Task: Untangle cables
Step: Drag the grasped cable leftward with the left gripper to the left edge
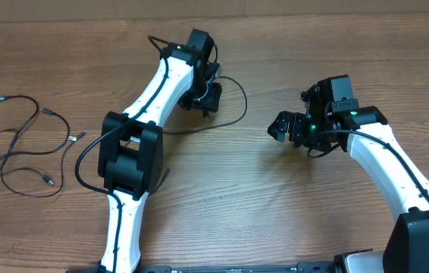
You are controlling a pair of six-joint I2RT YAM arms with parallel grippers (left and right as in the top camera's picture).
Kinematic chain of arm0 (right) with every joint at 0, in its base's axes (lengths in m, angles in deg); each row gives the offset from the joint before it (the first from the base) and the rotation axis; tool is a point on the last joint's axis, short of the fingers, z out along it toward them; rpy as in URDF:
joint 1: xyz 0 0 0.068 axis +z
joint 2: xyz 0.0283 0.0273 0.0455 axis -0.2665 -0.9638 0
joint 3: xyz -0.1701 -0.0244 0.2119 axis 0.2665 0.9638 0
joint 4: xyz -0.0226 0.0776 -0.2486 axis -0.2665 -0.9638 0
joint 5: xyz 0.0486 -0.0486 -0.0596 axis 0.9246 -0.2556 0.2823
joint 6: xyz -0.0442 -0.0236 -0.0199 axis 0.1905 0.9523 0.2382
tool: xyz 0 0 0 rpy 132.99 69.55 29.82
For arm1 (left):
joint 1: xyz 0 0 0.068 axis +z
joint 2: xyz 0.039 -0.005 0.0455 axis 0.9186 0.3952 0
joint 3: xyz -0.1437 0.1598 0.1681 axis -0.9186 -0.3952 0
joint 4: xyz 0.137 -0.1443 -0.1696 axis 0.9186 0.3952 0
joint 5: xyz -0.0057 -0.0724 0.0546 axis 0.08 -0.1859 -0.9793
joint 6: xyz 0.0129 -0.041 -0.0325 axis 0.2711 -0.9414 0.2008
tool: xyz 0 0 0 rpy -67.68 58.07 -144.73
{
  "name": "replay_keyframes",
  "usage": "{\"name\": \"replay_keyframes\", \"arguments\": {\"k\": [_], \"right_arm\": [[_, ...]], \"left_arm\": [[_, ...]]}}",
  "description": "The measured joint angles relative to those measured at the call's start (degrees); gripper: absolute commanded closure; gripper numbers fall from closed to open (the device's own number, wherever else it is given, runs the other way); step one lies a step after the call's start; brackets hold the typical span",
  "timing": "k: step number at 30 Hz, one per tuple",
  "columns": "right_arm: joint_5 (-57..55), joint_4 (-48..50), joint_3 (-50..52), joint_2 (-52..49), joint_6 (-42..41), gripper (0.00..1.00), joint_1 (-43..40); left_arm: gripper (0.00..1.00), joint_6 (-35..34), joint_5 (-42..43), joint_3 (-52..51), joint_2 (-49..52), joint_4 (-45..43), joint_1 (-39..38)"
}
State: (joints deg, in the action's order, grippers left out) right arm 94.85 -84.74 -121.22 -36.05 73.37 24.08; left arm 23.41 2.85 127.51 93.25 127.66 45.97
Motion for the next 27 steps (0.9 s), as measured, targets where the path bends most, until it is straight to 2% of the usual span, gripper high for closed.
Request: {"name": "replay_keyframes", "arguments": {"k": [6,14,27], "right_arm": [[-0.02,0.07,0.00,0.00,0.00,0.00,0.00],[-0.02,0.07,0.00,0.00,-0.02,0.00,0.00],[-0.02,0.04,0.00,0.00,0.00,0.00,0.00]], "left_arm": [[0.51,-5.51,-6.45,-2.82,0.00,-4.48,-2.21],[0.52,-7.34,-14.69,-3.17,0.00,-4.39,-5.16],[0.58,-8.61,-17.66,-4.09,0.52,-4.31,-5.46]]}}
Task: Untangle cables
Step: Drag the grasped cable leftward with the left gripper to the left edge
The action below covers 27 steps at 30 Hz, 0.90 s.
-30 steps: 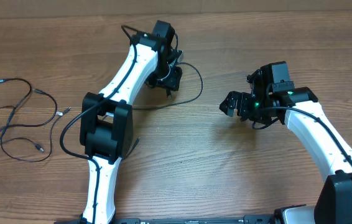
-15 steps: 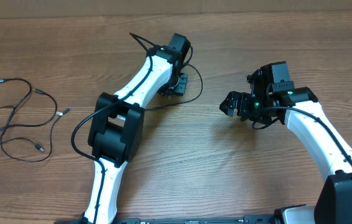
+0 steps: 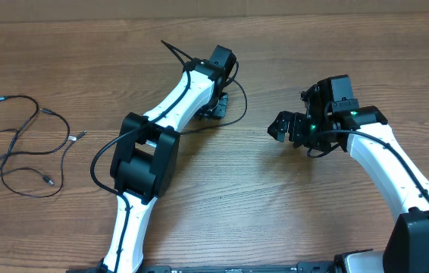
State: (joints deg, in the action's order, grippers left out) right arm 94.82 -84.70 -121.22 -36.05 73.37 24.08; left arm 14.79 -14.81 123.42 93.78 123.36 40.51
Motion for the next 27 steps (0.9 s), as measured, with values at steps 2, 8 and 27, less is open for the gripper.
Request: {"name": "replay_keyframes", "arguments": {"k": [2,8,27], "right_arm": [[0.00,-0.02,0.00,0.00,-0.02,0.00,0.00],[0.00,-0.04,0.00,0.00,-0.02,0.00,0.00],[-0.15,-0.17,0.00,0.00,-0.02,0.00,0.00]], "left_arm": [[0.60,-0.02,-0.07,-0.26,0.00,-0.04,0.00],[0.81,-0.35,-0.24,-0.74,0.00,-0.20,0.00],[0.96,-1.99,-5.07,13.29,0.00,16.33,6.80]]}}
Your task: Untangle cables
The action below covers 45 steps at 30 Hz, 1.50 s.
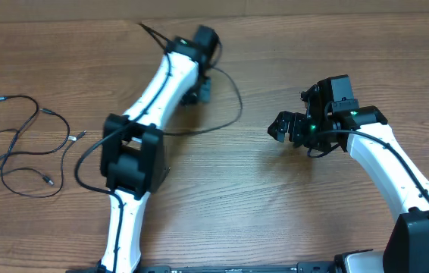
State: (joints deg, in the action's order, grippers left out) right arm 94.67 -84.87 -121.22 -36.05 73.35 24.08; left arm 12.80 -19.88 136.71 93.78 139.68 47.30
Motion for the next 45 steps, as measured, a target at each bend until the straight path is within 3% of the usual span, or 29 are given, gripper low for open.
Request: {"name": "replay_keyframes", "arguments": {"k": [13,18,23,28,35,45], "right_arm": [[-0.44,0.02,0.00,0.00,0.02,0.00,0.00],[-0.46,-0.02,0.00,0.00,0.00,0.00,0.00],[-0.44,-0.26,0.00,0.00,0.00,0.00,0.00],[-0.44,-0.44,0.00,0.00,0.02,0.00,0.00],[-0.44,-0.55,0.00,0.00,0.00,0.00,0.00],[-0.44,-0.68,0.00,0.00,0.02,0.00,0.00]], "left_arm": [[0.96,-8.41,-4.55,5.14,-11.43,18.10,24.74],[0.96,-8.22,-3.17,5.14,-13.94,24.65,29.07],[0.96,-4.94,-0.11,4.94,-18.05,24.65,31.69],[0.96,-2.34,0.85,3.28,-28.92,24.61,32.59],[0.96,-6.97,-3.78,-7.67,-44.28,24.44,36.59],[0.96,-11.96,-4.31,-28.13,-45.33,3.89,48.17]]}}
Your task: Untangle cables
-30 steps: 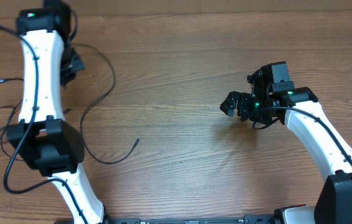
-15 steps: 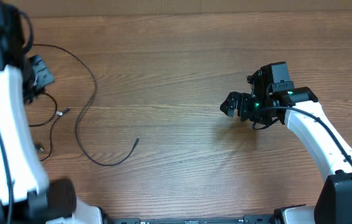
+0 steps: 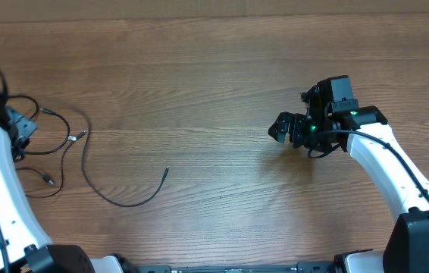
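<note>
Several thin black cables lie looped over one another at the table's left edge, with small connectors at their ends. One longer black cable curves out of that pile, and its free end lies near the table's middle. My left gripper is at the far left, right over the pile. Its fingers are too dark and too hidden to show how they stand. My right gripper hovers over bare wood at the right, open, with nothing between its fingers.
The wooden table fills the view. My left arm runs along the left edge, and my right arm comes in from the lower right corner.
My left arm has moved from the table's upper middle to the far left edge. The long cable it carried now lies beside the pile. The right arm has not moved.
My left gripper was at the table's upper middle with a long black cable running through it, away from the pile. It shifted slightly right, then back left and up. Now it is over the pile and the long cable trails toward the middle. My right gripper stayed still throughout.
</note>
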You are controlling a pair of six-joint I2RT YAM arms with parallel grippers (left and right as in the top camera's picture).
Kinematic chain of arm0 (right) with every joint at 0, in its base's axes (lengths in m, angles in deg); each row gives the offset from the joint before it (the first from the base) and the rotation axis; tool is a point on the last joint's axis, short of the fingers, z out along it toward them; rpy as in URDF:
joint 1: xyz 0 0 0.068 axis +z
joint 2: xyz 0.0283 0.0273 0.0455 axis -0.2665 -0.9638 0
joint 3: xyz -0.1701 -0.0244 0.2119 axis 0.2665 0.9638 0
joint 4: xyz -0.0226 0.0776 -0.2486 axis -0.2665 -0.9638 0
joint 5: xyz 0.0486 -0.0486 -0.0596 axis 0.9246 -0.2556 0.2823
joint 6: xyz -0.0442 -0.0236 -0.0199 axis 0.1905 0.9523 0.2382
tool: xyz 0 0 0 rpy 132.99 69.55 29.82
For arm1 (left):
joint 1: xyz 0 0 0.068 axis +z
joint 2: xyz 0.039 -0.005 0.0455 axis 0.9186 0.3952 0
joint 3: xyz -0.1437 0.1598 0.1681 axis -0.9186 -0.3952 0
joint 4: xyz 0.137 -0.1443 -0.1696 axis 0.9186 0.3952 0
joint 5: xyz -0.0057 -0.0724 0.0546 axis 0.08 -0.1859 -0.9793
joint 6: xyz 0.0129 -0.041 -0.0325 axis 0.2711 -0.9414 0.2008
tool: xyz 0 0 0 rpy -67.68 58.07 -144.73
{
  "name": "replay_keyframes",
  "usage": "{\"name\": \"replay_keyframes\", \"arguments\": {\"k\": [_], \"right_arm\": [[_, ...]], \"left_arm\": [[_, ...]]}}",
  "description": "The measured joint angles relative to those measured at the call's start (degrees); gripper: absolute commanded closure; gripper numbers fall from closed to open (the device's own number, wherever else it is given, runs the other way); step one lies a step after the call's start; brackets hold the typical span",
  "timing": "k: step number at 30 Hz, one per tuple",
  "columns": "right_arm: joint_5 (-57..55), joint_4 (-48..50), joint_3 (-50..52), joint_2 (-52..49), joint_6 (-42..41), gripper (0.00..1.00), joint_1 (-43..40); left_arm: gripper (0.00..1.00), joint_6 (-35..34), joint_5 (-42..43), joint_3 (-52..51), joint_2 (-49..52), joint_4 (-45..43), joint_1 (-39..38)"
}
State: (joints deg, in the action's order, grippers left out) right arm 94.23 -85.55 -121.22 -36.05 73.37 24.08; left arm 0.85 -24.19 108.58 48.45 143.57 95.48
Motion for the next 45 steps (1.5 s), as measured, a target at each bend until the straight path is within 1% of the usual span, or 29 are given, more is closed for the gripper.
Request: {"name": "replay_keyframes", "arguments": {"k": [5,10,11,12,13,15,16,19,24,26,32,36,41,45], "right_arm": [[0.00,0.00,0.00,0.00,0.00,0.00,0.00],[-0.02,0.09,0.00,0.00,0.00,0.00,0.00],[-0.02,0.09,0.00,0.00,-0.02,0.00,0.00],[0.00,0.09,0.00,0.00,0.00,0.00,0.00],[-0.02,0.11,0.00,0.00,-0.02,0.00,0.00],[-0.02,0.07,0.00,0.00,0.02,0.00,0.00],[0.00,0.09,0.00,0.00,-0.02,0.00,0.00],[0.00,0.07,0.00,0.00,0.02,0.00,0.00],[-0.02,0.11,0.00,0.00,0.00,0.00,0.02],[-0.02,0.09,0.00,0.00,-0.02,0.00,0.00],[0.00,0.07,0.00,0.00,-0.02,0.00,0.00],[0.00,0.09,0.00,0.00,-0.02,0.00,0.00],[-0.04,0.09,0.00,0.00,-0.02,0.00,0.00],[-0.02,0.13,0.00,0.00,-0.02,0.00,0.00]], "left_arm": [[0.96,-1.53,2.60,-6.21,1.16,-7.41,9.77],[0.95,-2.78,4.66,-7.58,4.74,-9.73,17.57],[0.80,-2.86,5.53,-7.58,5.60,-9.81,18.29],[0.54,-2.99,6.34,-7.63,6.27,-9.79,18.62],[0.48,-3.19,7.67,-7.65,6.99,-9.79,18.64],[0.43,-2.78,10.60,-7.65,7.80,-10.08,18.43],[0.42,-2.21,12.48,-7.67,8.07,-10.80,18.21],[0.41,2.71,19.15,-7.72,8.31,-13.99,16.70],[0.41,11.85,27.41,-7.72,8.31,-15.98,9.66],[0.42,14.82,28.79,-7.72,8.31,-16.11,5.79],[0.36,22.23,30.36,-7.76,8.31,-15.08,-8.41],[0.35,24.35,28.83,-9.29,8.35,-14.84,-17.88],[0.35,24.57,26.86,-14.73,8.59,-15.39,-26.67],[0.36,24.06,25.44,-20.37,8.74,-18.82,-32.52]]}}
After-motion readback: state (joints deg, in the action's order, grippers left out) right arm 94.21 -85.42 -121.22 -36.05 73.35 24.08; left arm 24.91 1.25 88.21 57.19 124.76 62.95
